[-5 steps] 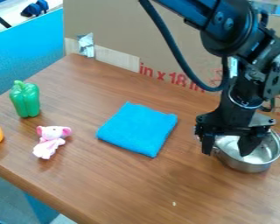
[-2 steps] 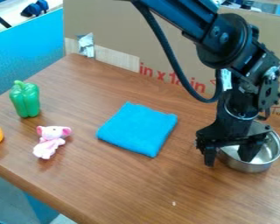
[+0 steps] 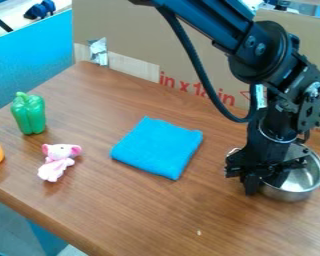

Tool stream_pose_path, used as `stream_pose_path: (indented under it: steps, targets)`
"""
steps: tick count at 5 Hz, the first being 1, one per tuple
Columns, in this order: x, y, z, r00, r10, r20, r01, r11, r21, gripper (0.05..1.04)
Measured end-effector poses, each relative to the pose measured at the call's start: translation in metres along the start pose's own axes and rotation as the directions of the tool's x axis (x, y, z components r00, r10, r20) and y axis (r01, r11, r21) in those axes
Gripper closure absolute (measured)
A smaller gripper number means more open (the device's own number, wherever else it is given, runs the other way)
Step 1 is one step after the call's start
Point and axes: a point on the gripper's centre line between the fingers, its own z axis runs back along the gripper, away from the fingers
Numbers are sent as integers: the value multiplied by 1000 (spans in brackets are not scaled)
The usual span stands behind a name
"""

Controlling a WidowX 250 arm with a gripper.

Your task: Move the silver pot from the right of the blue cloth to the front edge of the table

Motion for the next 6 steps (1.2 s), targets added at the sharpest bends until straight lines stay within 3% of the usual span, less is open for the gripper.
stream_pose_path:
  steps: [1, 2, 3, 5, 6]
  targets:
    - [-2, 4, 0, 999, -42, -17, 43, 999, 20, 898]
    - [0, 5, 1, 991, -130, -17, 130, 991, 15, 961]
    - [-4, 16, 15, 976, -216, 5, 216, 976, -22, 984]
    - [-34, 82, 54, 910, -414, 20, 413, 904, -114, 989]
    - [-49, 109, 47, 889, -455, -51, 449, 889, -91, 989]
